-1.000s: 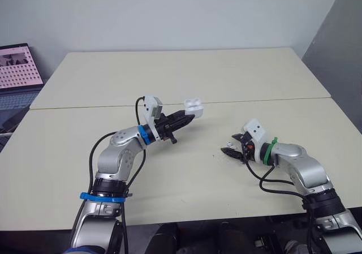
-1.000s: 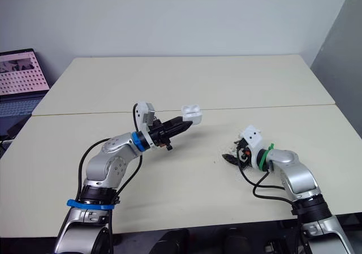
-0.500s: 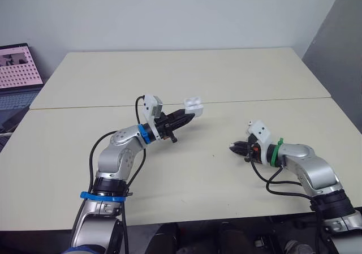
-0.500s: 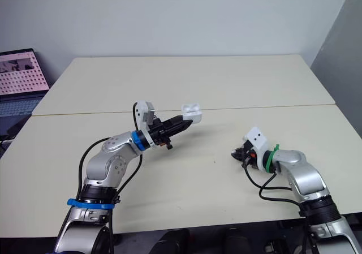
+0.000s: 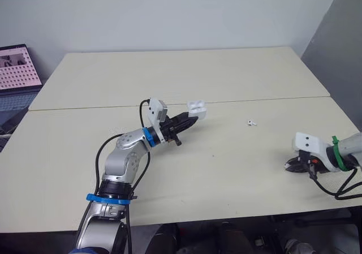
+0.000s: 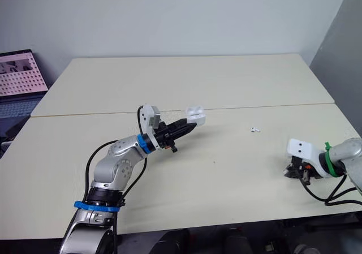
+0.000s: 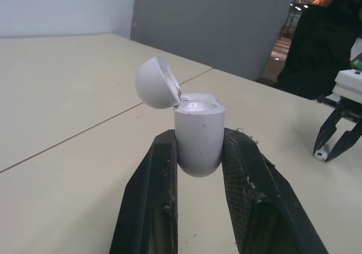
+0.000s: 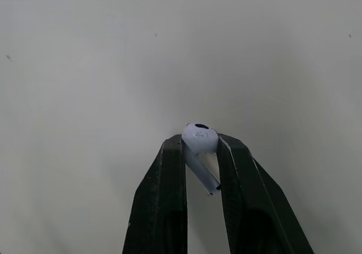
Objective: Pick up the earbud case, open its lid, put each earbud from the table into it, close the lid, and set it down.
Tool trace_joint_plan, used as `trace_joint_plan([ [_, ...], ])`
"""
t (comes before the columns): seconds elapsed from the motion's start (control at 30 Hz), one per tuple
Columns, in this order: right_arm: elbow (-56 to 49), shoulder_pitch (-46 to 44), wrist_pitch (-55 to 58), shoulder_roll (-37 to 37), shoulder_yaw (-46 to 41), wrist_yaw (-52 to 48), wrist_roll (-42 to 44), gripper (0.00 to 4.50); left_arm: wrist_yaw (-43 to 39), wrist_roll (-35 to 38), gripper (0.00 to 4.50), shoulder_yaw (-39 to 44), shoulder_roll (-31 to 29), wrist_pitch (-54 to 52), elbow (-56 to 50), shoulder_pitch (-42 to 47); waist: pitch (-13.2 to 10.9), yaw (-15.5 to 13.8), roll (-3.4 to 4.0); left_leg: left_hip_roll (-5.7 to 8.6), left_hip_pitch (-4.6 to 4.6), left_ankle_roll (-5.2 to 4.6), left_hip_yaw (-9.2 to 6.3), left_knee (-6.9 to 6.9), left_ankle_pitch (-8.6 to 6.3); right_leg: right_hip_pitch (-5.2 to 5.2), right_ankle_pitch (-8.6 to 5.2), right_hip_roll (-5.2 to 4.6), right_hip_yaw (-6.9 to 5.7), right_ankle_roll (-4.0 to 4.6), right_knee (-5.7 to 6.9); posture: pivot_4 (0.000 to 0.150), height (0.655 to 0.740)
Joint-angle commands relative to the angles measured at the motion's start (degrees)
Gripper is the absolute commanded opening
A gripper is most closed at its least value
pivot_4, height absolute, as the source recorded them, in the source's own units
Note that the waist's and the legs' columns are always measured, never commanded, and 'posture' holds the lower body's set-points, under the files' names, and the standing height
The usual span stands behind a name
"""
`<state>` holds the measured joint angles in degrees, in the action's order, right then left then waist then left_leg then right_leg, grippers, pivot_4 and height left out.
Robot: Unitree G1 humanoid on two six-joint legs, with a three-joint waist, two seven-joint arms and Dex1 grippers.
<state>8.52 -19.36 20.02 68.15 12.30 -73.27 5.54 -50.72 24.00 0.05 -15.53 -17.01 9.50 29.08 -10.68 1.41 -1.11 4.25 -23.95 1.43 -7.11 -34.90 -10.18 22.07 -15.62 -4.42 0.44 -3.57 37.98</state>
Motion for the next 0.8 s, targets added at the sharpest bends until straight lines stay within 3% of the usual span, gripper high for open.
trace_joint_plan([
  [0.03,5.81,0.25,-1.96,1.27,0.36,-0.72,-3.8,1.12,0.27,-0.54,0.73,-0.21,0.24,1.69,-0.37,0.48,0.0,-0.41,-0.02,0.02,-0.01,0.0,-0.01,-0.01,0.0,-0.03,0.02,-0.01,0.0,-0.04,-0.03,0.15,0.74],
  [0.17,5.45,1.77,-1.9,1.23,-0.34,-1.26,-3.84,2.36,0.38,-0.77,0.73,-0.35,0.39,1.73,-0.61,0.07,0.0,-1.34,-0.03,0.04,0.0,-0.02,-0.01,-0.07,-0.01,-0.08,0.08,-0.04,0.02,-0.12,-0.12,0.15,0.74],
  [0.5,3.7,3.7,-0.46,0.38,-2.35,-0.83,-4.1,2.36,0.65,-1.04,0.73,-0.4,0.65,1.85,0.27,0.99,0.01,-1.67,-0.03,0.04,-0.02,-0.02,-0.06,-0.07,-0.01,-0.1,0.08,-0.05,-0.02,-0.11,-0.14,0.15,0.74],
  [0.8,-3.97,6.6,4.14,0.17,-4.03,-1.54,-1.82,2.36,0.4,-0.96,0.73,-0.29,0.5,1.72,0.29,1.2,0.01,-1.59,-0.03,0.02,-0.02,-0.01,-0.07,-0.06,-0.02,-0.08,0.08,-0.05,-0.03,-0.11,-0.14,0.15,0.74],
])
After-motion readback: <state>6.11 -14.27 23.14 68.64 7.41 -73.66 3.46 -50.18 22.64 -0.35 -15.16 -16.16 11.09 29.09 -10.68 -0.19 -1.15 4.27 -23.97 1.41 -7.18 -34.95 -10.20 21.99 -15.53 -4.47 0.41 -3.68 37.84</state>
